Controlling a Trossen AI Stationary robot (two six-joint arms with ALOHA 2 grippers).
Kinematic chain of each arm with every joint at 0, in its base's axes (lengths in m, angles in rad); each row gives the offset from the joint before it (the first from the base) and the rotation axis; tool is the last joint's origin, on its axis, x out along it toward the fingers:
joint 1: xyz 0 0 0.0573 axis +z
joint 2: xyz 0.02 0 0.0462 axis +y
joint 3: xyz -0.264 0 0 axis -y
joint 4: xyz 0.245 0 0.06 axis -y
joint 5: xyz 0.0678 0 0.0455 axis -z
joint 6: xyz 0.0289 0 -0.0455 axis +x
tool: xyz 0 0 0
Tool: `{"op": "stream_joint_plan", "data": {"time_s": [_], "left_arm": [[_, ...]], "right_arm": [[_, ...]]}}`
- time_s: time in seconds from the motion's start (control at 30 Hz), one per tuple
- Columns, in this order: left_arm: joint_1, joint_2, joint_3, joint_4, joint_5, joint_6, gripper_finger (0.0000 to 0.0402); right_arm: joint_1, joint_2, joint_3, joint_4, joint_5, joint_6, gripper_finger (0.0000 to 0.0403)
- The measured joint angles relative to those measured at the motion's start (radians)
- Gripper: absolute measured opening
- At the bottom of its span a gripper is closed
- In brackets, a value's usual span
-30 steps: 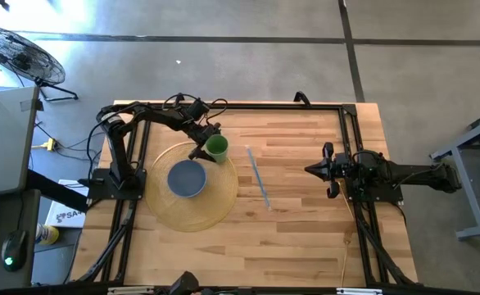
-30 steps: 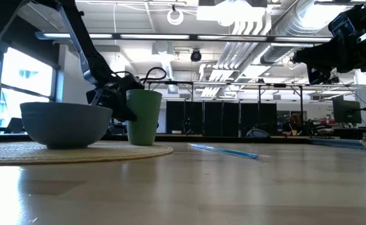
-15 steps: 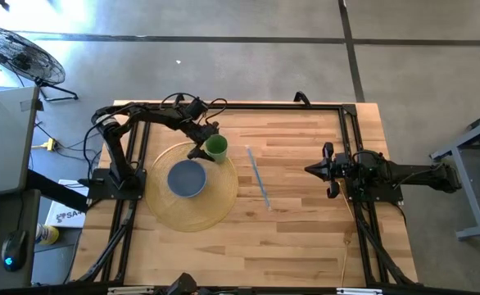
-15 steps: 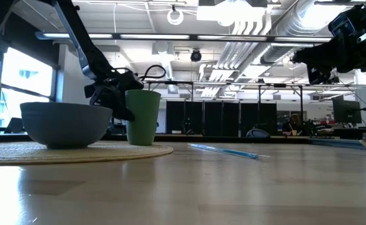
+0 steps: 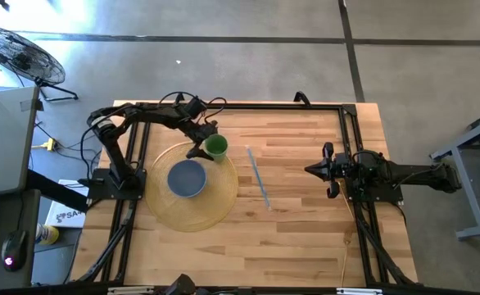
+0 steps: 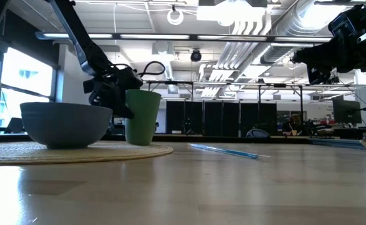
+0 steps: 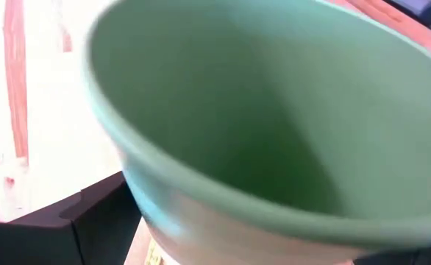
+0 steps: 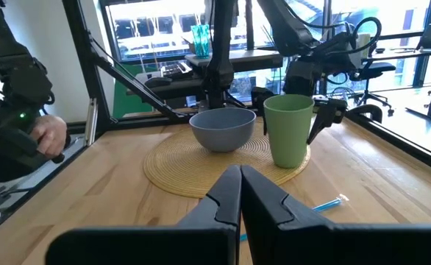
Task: Pick & Place Utensil
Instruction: Put the green cup to the top right of the blue bowl on the brown mat
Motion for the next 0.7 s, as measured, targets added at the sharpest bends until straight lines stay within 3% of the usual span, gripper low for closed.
{"op": "stream_joint_plan", "data": {"time_s": [0.27, 0.43, 0.7], "left_arm": [[0.000, 0.000, 0.000, -0.001, -0.010, 0.000, 0.0386], [0.000, 0.000, 0.000, -0.007, -0.067, 0.001, 0.0386], [0.000, 0.000, 0.000, -0.008, -0.058, 0.001, 0.0372]], "right_arm": [[0.000, 0.000, 0.000, 0.000, 0.000, 0.000, 0.0000], [0.000, 0.000, 0.000, 0.000, 0.000, 0.000, 0.0000], [0.000, 0.000, 0.000, 0.000, 0.000, 0.000, 0.0000]]}}
